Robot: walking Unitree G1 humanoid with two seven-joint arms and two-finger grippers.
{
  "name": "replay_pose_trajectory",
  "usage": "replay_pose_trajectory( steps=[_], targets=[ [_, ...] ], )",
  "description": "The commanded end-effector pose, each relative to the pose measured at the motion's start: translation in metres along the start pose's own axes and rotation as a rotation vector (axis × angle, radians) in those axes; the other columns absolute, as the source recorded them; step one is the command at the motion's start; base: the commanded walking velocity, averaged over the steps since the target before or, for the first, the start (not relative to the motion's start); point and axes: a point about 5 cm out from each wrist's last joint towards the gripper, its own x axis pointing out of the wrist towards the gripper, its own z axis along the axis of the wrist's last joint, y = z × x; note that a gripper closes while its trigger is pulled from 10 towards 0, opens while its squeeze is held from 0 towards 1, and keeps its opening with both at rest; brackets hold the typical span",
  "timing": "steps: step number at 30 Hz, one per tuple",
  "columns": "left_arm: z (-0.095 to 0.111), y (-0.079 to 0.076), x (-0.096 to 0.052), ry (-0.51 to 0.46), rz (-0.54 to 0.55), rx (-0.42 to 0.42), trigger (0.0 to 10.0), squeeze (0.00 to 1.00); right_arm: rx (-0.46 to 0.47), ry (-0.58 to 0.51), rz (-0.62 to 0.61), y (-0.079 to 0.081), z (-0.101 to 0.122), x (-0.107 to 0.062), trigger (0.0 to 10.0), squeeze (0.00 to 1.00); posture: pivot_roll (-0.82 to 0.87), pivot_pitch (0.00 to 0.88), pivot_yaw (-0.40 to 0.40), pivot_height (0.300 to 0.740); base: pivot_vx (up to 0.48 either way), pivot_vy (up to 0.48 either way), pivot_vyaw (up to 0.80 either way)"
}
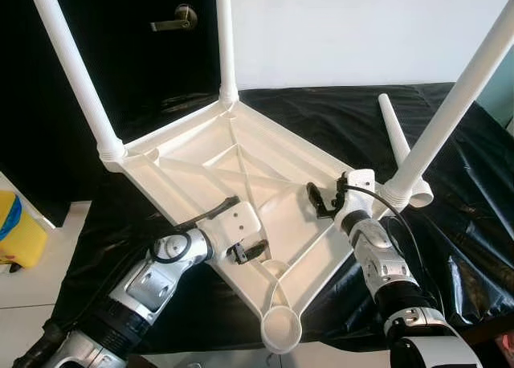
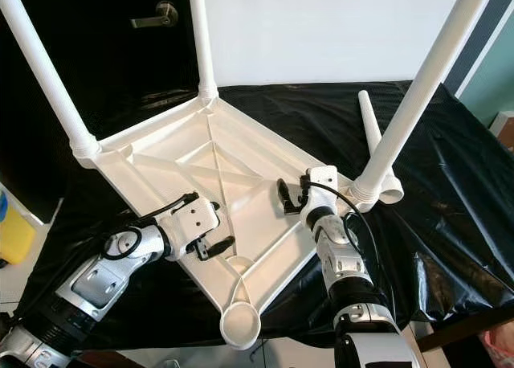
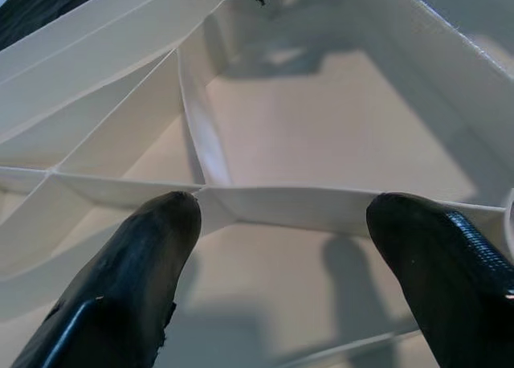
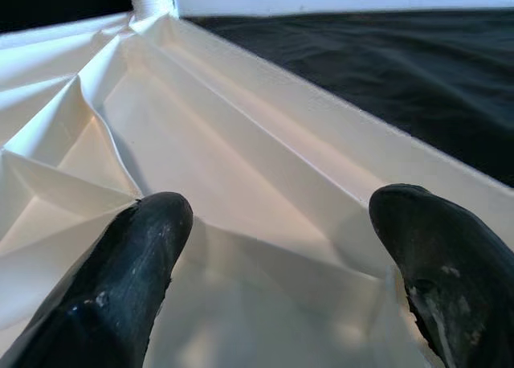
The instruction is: Building children table
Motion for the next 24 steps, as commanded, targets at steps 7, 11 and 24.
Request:
replay_pose_trajectory(
  steps=[7,11,24],
  targets=[
    [0.01,0.045,-0.022,-0.077,0.196,-0.026,10.0,0.0,-0.016,-0.122,-0.067,-0.005,0.011,-0.013,10.0,0.0,0.01,0.013,-0.022,0.74,0.0,0.0,0.0],
    [0.009,0.048,-0.028,-0.068,0.211,-0.016,10.0,0.0,-0.043,-0.157,-0.143,-0.009,0.011,-0.025,10.0,0.0,0.0,0.015,-0.022,0.74,0.0,0.0,0.0],
    [0.002,0.055,-0.039,-0.044,0.229,0.002,10.0,0.0,-0.084,-0.134,-0.461,-0.039,-0.003,-0.06,10.0,0.0,0.01,0.014,-0.036,0.74,0.0,0.0,0.0]
  ],
)
